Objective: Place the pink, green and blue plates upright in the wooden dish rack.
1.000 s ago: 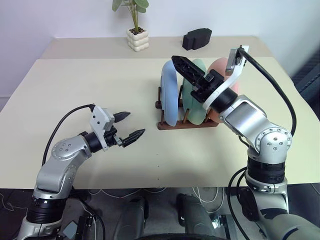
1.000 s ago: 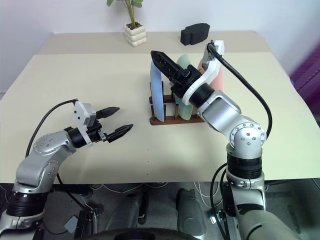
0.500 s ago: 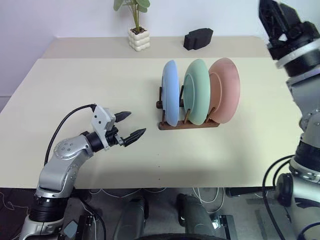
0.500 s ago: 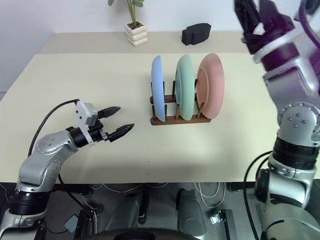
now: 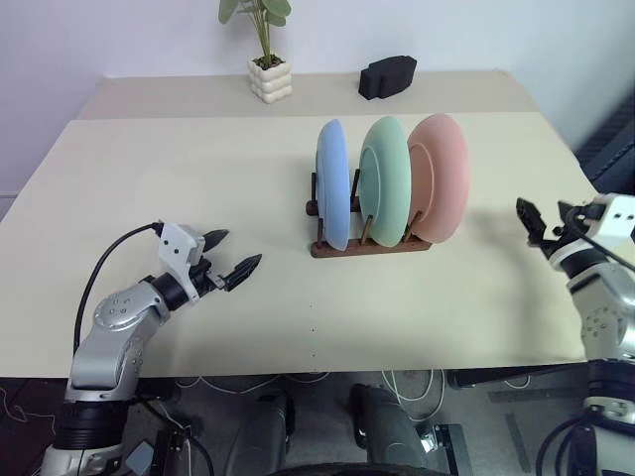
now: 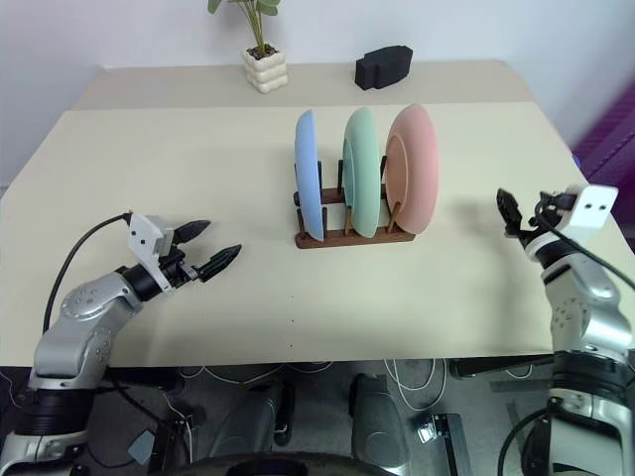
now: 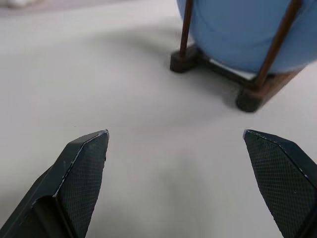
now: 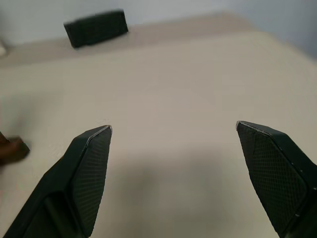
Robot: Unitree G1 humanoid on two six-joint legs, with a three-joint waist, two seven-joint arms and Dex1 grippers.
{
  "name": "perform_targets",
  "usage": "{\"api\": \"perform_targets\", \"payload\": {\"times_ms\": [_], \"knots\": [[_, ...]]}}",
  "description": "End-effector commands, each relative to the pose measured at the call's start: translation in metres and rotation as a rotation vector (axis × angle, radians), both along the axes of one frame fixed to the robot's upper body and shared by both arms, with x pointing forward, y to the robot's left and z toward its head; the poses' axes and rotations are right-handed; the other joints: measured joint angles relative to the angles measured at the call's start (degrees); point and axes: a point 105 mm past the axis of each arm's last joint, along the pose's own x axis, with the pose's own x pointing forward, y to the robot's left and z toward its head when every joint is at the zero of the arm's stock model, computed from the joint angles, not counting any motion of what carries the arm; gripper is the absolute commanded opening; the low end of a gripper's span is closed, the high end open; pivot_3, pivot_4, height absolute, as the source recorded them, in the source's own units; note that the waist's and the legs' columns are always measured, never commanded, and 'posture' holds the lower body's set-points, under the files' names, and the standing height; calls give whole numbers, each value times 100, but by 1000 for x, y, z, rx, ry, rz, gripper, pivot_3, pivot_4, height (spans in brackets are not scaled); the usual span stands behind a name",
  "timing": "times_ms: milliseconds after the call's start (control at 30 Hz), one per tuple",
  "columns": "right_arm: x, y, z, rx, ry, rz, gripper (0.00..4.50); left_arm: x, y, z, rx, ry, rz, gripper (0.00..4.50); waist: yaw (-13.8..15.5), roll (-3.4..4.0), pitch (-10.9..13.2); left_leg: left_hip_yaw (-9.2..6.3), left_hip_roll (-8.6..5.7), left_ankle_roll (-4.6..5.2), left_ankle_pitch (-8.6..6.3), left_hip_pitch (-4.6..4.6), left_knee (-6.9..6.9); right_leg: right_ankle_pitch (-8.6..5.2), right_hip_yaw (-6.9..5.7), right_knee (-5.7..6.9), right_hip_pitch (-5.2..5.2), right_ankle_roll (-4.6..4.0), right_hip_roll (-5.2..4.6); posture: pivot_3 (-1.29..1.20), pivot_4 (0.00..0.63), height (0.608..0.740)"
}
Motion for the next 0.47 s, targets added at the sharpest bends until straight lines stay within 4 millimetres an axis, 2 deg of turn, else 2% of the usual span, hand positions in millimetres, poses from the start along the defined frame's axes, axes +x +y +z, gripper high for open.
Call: {"api": "perform_targets", "payload": {"times_ms": [33, 267, 467], "knots": [[8, 2, 22, -44, -83, 5, 4066, -2, 2, 11, -3, -54, 13, 4500, 1, 0, 0, 0, 0, 0, 0, 0, 1, 0, 0, 0, 0, 0, 0, 0, 150, 736], [19, -10, 25, -70, -81, -29, 4066, -5, 1, 9, -5, -48, 24, 4500, 12, 0, 0, -2, -1, 0, 0, 0, -4, 0, 0, -2, 1, 0, 1, 0, 150, 736], [25, -7, 27, -69, -93, -33, 4066, -8, -6, 13, -19, -61, 7, 4500, 6, 0, 0, -1, -1, -1, 0, 0, -1, 1, 1, -1, 2, 0, 1, 0, 150, 736]]}}
